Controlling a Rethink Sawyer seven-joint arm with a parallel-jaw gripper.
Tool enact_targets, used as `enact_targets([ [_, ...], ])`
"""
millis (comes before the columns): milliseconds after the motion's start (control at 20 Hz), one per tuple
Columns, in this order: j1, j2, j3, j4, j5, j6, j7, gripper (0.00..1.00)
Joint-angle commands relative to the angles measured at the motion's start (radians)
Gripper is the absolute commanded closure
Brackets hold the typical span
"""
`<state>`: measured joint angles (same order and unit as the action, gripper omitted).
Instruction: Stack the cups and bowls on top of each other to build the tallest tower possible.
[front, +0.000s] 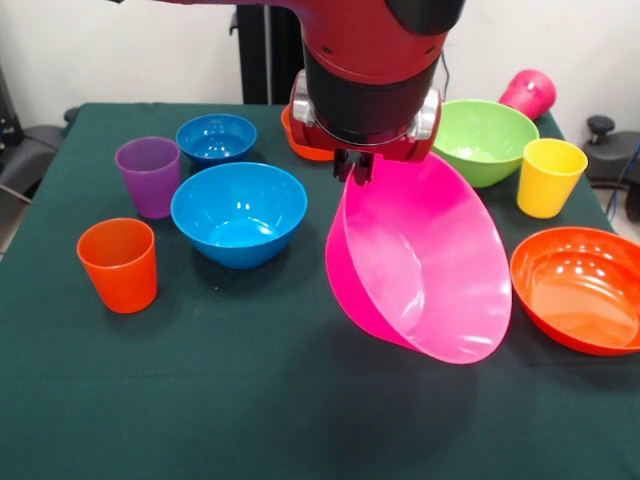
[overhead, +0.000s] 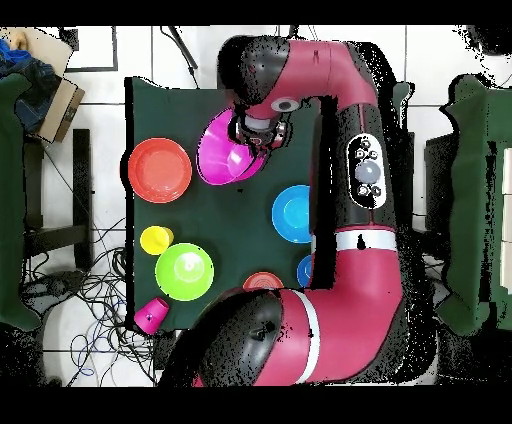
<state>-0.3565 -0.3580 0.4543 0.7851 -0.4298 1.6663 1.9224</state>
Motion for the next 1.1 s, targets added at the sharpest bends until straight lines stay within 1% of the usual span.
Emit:
enact_targets([
  [50, -0.003, -0.134, -0.024, 0.196, -0.098, -0.330, -0.214, 1.00],
  [150, -0.001, -0.124, -0.018, 0.179, -0.102, -0.328, -0.219, 1.00],
  [200, 0.003, -0.109, -0.013, 0.149, -0.106, -0.310, -0.220, 1.00],
  [300, 0.006, -0.099, -0.011, 0.124, -0.110, -0.294, -0.229, 1.00],
  [450, 0.005, -0.100, -0.013, 0.123, -0.107, -0.284, -0.230, 1.00],
  [800, 0.015, -0.071, -0.008, 0.054, -0.109, -0.221, -0.241, 1.00],
  [1100, 0.018, -0.063, -0.004, 0.036, -0.113, -0.212, -0.241, 1.00],
])
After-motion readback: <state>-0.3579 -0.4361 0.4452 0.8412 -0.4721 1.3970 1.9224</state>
